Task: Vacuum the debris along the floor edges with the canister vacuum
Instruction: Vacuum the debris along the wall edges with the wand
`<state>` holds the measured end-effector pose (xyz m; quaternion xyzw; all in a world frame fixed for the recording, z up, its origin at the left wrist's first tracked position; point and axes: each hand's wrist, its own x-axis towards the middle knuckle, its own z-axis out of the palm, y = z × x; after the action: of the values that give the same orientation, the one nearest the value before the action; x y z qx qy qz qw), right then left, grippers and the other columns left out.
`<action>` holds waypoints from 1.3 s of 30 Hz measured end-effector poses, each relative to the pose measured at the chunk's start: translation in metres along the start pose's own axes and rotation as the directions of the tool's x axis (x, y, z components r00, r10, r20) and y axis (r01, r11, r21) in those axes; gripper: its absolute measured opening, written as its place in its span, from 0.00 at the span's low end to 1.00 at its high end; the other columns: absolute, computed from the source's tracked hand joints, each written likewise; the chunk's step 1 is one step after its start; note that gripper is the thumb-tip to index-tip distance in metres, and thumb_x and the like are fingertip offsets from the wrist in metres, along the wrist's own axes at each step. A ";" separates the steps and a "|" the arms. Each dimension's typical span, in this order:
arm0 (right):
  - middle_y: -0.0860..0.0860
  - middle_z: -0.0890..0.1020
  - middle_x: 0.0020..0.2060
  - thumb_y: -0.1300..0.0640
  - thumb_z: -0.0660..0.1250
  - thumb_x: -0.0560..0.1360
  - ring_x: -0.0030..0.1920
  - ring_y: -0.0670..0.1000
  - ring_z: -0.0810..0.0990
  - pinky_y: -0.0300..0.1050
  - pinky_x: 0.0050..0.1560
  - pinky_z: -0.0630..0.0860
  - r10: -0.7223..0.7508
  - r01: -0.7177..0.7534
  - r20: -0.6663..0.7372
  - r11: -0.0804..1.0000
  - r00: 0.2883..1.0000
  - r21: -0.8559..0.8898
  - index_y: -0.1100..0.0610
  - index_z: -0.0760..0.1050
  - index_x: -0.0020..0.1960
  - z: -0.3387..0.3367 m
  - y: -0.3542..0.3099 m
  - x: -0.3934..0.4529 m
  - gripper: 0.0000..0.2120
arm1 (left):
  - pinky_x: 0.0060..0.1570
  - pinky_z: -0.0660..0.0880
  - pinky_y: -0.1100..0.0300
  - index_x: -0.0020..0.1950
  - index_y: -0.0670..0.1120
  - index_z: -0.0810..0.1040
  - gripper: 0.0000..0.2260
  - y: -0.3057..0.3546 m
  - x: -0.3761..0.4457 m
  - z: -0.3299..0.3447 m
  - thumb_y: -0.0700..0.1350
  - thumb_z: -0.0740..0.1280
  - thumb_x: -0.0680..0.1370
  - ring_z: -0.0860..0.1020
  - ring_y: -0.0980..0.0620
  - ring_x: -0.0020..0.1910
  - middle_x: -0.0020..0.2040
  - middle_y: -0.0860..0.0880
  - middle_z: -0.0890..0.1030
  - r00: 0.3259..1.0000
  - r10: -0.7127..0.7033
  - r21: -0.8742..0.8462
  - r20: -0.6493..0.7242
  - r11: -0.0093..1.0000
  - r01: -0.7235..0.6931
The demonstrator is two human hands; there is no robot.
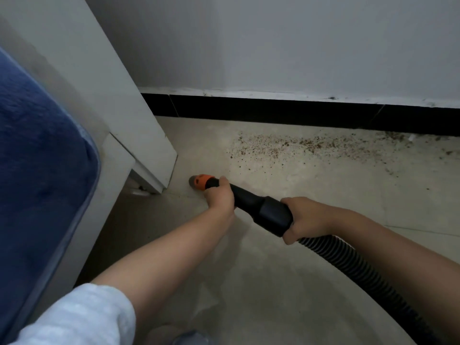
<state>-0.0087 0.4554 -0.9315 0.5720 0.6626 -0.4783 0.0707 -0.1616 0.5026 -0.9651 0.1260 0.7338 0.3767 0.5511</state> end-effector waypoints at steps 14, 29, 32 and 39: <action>0.50 0.77 0.41 0.63 0.73 0.65 0.39 0.49 0.78 0.40 0.38 0.75 0.017 0.008 0.196 0.992 0.981 -0.127 0.57 0.72 0.54 -0.024 -0.011 -0.025 0.19 | 0.53 0.75 0.52 0.68 0.39 0.65 0.18 -0.023 -0.038 -0.026 0.47 0.58 0.81 0.75 0.45 0.46 0.55 0.43 0.74 0.988 -0.147 -0.157 -0.042 0.978 0.139; 0.51 0.74 0.45 0.59 0.73 0.66 0.44 0.50 0.75 0.40 0.39 0.73 -0.101 0.147 0.235 0.972 0.967 -0.185 0.57 0.69 0.52 0.031 -0.053 0.009 0.19 | 0.63 0.68 0.54 0.69 0.34 0.65 0.21 -0.028 -0.006 -0.086 0.46 0.56 0.81 0.72 0.41 0.63 0.66 0.38 0.71 0.948 -0.027 -0.023 -0.318 1.000 0.021; 0.51 0.75 0.45 0.60 0.73 0.65 0.45 0.51 0.76 0.43 0.42 0.74 -0.084 0.143 0.289 0.971 0.954 -0.190 0.58 0.70 0.53 0.020 -0.056 0.010 0.19 | 0.64 0.70 0.50 0.68 0.35 0.65 0.20 -0.032 -0.009 -0.089 0.46 0.57 0.80 0.74 0.40 0.62 0.65 0.37 0.72 0.948 -0.072 -0.140 -0.311 0.990 0.029; 0.52 0.77 0.44 0.63 0.74 0.64 0.45 0.53 0.78 0.45 0.42 0.74 -0.044 0.145 0.404 0.964 0.914 -0.221 0.56 0.72 0.51 0.002 -0.051 0.002 0.19 | 0.47 0.73 0.53 0.70 0.39 0.61 0.19 -0.044 -0.043 -0.088 0.44 0.58 0.81 0.74 0.43 0.55 0.64 0.40 0.72 0.932 -0.290 -0.435 -0.217 0.884 0.173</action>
<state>-0.0527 0.4610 -0.9061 0.4174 0.7159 -0.5006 0.2501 -0.2159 0.4102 -0.9546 -0.1349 0.7179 0.4662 0.4990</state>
